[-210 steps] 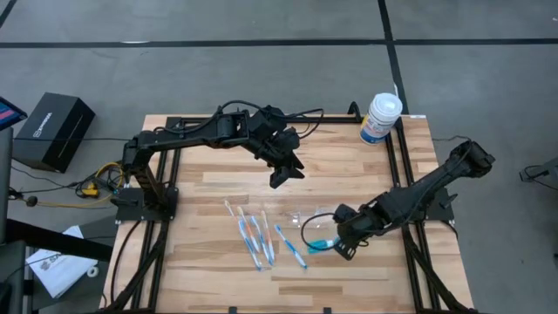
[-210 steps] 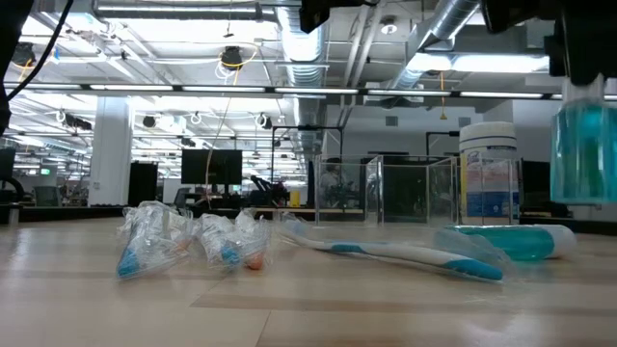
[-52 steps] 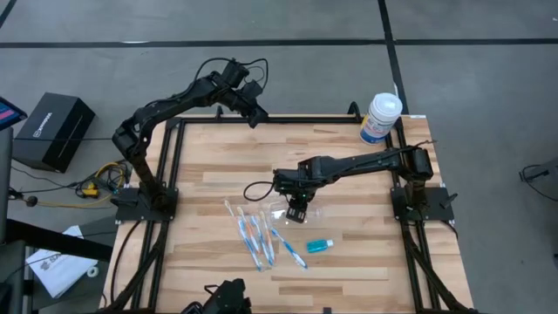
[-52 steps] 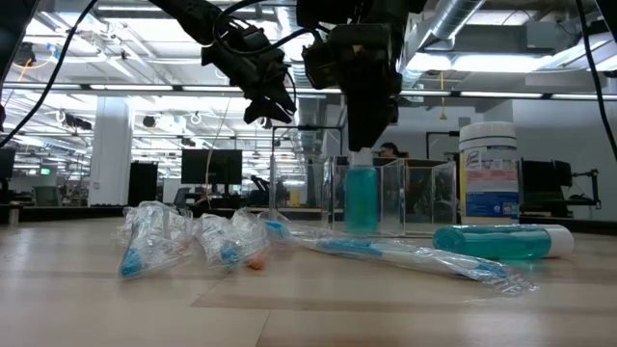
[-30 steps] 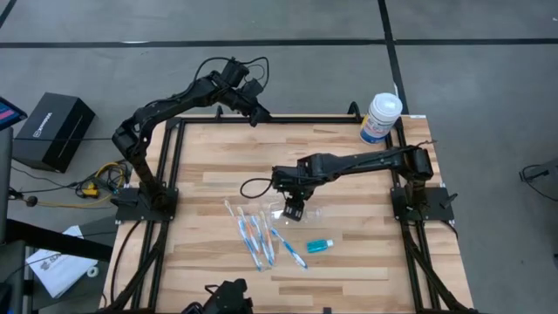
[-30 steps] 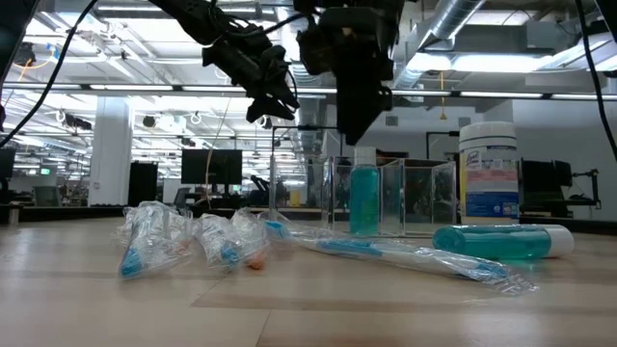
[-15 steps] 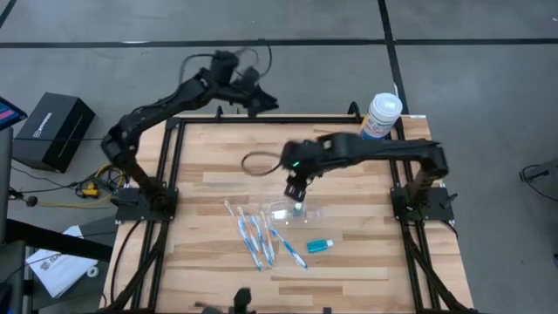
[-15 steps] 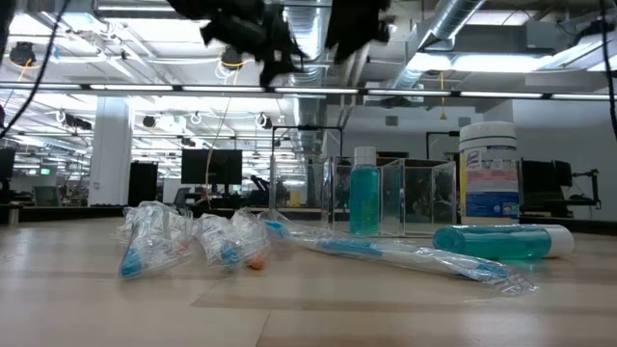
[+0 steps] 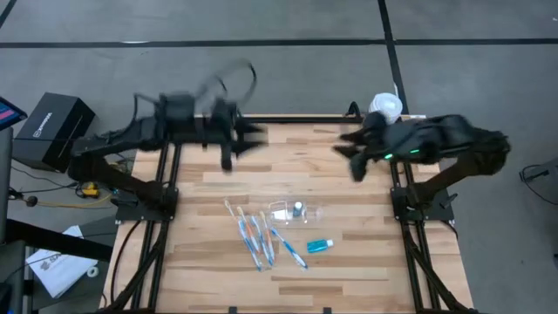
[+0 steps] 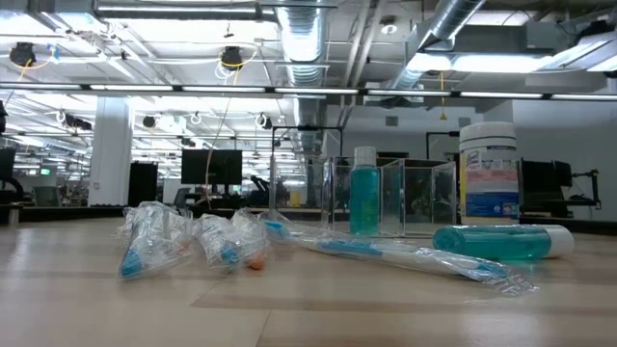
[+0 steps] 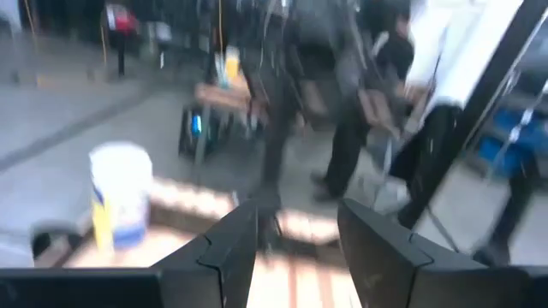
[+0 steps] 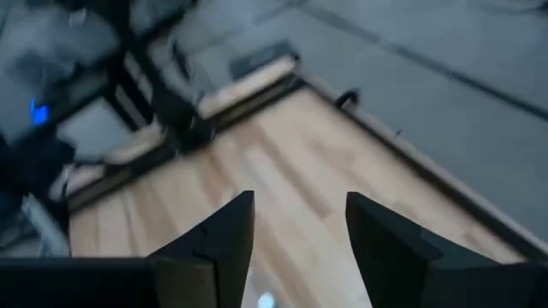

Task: Pick & Place toothbrushing station
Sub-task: Adjust the transparent organizer

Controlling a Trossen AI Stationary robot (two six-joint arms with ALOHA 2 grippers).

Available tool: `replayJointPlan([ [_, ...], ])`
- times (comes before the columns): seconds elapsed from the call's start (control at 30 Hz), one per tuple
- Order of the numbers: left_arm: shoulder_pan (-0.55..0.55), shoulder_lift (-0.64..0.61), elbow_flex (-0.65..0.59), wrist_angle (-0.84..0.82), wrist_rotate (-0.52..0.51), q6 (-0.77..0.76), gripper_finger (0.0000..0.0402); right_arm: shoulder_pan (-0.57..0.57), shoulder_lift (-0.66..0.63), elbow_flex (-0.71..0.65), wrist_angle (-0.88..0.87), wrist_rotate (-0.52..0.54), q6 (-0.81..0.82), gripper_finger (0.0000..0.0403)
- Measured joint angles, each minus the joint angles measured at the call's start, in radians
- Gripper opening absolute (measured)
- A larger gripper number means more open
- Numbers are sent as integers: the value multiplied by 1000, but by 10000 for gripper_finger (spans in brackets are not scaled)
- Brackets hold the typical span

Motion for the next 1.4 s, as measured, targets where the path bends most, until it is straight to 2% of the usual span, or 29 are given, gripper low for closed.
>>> replayJointPlan([
  [0.1,-188,49,-3,-76,-182,-26,159,57,-78,0,-11,94,8,175],
  [0.17,-294,99,-3,-58,-291,-40,159,94,-125,0,-14,129,-4,175],
  [0.27,-381,184,0,-43,-360,-112,159,140,-182,0,-12,146,-43,175],
  [0.43,-425,377,-2,2,-369,-218,159,183,-236,0,-14,144,-116,175],
  [0.5,-435,456,8,42,-337,-260,159,192,-245,0,-15,122,-136,175],
  [0.6,-450,575,74,51,-290,-285,159,203,-250,0,-39,116,-149,175],
  [0.73,-461,679,180,46,-287,-285,159,210,-250,0,-90,80,-137,175],
  [0.93,-448,760,217,-10,-279,-285,159,229,-250,-2,-108,46,-123,175],
  [1.2,-440,775,215,-109,-257,-278,159,254,-250,-2,-108,46,-146,175],
  [1.4,-416,798,214,-101,-210,-252,182,254,-249,-2,-108,46,-147,175],
])
